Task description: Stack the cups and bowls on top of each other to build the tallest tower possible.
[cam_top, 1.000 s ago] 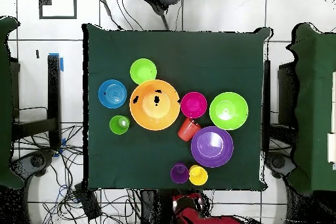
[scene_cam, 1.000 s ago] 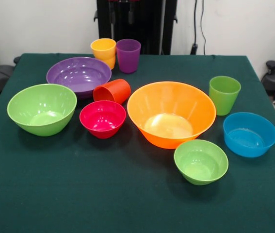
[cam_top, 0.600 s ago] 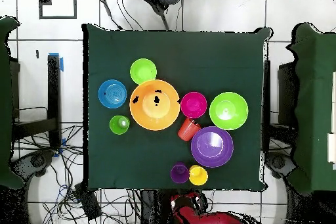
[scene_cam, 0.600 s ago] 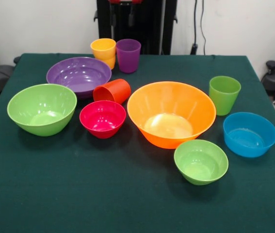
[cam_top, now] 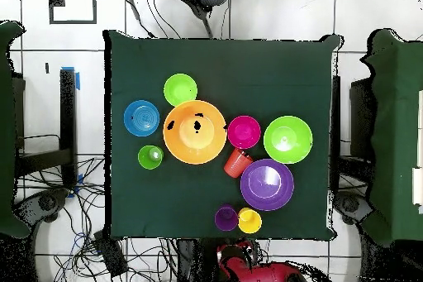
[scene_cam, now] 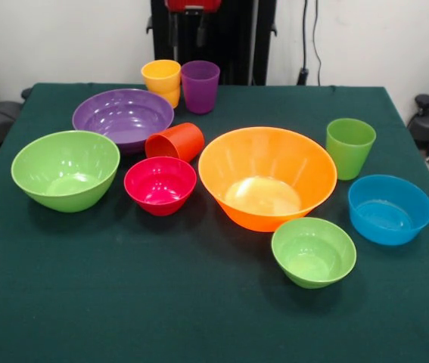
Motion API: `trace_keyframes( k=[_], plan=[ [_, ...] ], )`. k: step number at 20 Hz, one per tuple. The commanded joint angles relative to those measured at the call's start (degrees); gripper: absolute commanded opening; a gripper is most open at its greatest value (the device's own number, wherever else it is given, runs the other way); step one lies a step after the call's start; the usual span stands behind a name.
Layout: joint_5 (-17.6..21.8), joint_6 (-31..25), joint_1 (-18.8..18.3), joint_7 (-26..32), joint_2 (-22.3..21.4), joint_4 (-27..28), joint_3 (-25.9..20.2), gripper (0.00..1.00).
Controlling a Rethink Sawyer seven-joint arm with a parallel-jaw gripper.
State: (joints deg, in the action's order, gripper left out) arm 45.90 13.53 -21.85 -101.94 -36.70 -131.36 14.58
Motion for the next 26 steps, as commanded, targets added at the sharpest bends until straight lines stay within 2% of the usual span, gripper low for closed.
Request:
trace_keyframes(
  k=[1, 10, 18, 23, 26],
  plan=[
    [0.29, -1.05, 0.11, -4.91, 2.62, 7.25, -4.26, 1.0],
    [1.59, -3.7, -2.78, -3.82, 1.59, 8.17, -7.3, 1.0],
    [1.25, -2.45, -3.93, -4.48, 1.65, 7.77, -7.84, 1.0],
    [1.16, -2.89, -8.82, -6.06, 1.02, 5.48, -12.58, 1.0],
    [0.84, -3.09, -10.0, -6.07, 0.76, 4.94, -13.8, 1.0]
  ],
)
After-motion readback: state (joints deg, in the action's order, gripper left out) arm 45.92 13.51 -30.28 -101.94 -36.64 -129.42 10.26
